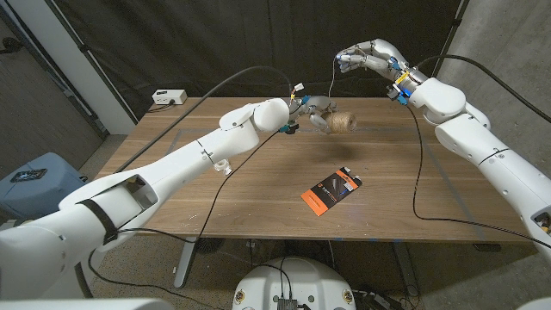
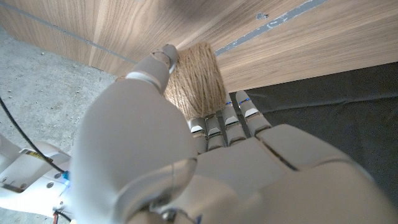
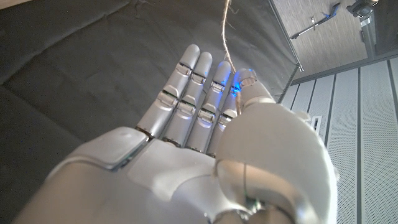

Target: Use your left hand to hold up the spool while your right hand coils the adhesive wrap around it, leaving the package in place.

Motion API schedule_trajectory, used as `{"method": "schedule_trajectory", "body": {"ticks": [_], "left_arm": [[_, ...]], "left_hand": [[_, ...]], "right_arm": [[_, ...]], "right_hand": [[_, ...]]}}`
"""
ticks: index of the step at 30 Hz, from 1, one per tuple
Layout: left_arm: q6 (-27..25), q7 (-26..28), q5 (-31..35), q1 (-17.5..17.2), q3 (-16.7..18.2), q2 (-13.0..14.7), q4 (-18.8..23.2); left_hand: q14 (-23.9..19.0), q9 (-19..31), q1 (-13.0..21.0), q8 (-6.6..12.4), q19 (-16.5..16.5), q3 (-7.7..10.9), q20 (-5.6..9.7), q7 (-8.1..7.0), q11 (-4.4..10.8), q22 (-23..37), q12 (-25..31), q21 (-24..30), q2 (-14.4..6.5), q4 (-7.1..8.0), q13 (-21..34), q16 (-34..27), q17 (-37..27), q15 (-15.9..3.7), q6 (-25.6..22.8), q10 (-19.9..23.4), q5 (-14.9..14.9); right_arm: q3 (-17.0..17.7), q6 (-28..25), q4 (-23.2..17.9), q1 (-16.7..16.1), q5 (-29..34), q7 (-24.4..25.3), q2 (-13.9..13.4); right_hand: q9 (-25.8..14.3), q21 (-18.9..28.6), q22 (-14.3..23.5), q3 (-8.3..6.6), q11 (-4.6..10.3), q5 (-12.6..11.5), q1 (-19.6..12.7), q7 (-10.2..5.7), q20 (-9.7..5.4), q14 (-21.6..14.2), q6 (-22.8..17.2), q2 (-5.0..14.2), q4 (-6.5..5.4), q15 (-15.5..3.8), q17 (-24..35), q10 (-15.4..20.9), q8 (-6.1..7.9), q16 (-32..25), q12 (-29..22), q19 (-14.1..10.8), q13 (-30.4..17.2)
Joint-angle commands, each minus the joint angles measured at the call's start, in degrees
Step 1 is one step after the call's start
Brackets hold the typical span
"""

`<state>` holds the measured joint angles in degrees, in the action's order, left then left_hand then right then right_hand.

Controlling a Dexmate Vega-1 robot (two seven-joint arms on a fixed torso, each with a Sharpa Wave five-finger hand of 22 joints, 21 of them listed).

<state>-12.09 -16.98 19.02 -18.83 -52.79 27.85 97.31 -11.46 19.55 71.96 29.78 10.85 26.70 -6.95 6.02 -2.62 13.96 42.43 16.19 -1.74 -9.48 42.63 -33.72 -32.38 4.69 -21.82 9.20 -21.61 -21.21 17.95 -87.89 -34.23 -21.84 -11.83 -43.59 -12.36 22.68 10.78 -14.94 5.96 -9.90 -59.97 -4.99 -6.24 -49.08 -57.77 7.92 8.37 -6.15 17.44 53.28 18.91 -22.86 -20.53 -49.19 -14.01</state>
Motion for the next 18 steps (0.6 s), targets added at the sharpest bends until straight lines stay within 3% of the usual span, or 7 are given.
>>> {"method": "schedule_trajectory", "body": {"ticks": [1,18], "left_arm": [[2.6,-0.4,-1.5,-0.7,1.6,1.0,1.1],[2.1,-2.5,-1.7,-1.4,2.6,3.0,3.3]], "left_hand": [[-0.4,5.3,-3.3,0.51,0.2,0.48,0.12,0.33,0.31,0.2,0.5,0.3,-4.0,0.17,0.8,-0.6,-0.2,-0.44,-3.2,0.4,-0.4],[-0.4,5.4,-3.3,0.65,0.3,0.54,0.18,0.36,0.35,0.2,0.5,0.4,-4.2,0.22,0.8,-0.7,-0.3,-0.44,-3.6,0.5,-0.4]], "right_arm": [[-0.8,-0.4,3.5,1.5,-0.2,-0.1,1.2],[-0.8,-0.9,6.2,2.1,-0.1,0.7,1.1]], "right_hand": [[-0.2,0.3,0.3,-0.02,0.17,-0.1,-0.1,0.05,-3.56,-0.5,-0.6,0.25,0.28,-6.60,0.1,0.5,0.30,0.2,0.2,0.3,-0.3],[-0.3,0.4,0.3,-0.03,0.18,-0.1,-0.1,0.06,-3.59,-0.6,-0.7,0.29,0.22,-6.58,0.3,0.5,0.14,0.4,0.3,0.4,-0.4]]}}
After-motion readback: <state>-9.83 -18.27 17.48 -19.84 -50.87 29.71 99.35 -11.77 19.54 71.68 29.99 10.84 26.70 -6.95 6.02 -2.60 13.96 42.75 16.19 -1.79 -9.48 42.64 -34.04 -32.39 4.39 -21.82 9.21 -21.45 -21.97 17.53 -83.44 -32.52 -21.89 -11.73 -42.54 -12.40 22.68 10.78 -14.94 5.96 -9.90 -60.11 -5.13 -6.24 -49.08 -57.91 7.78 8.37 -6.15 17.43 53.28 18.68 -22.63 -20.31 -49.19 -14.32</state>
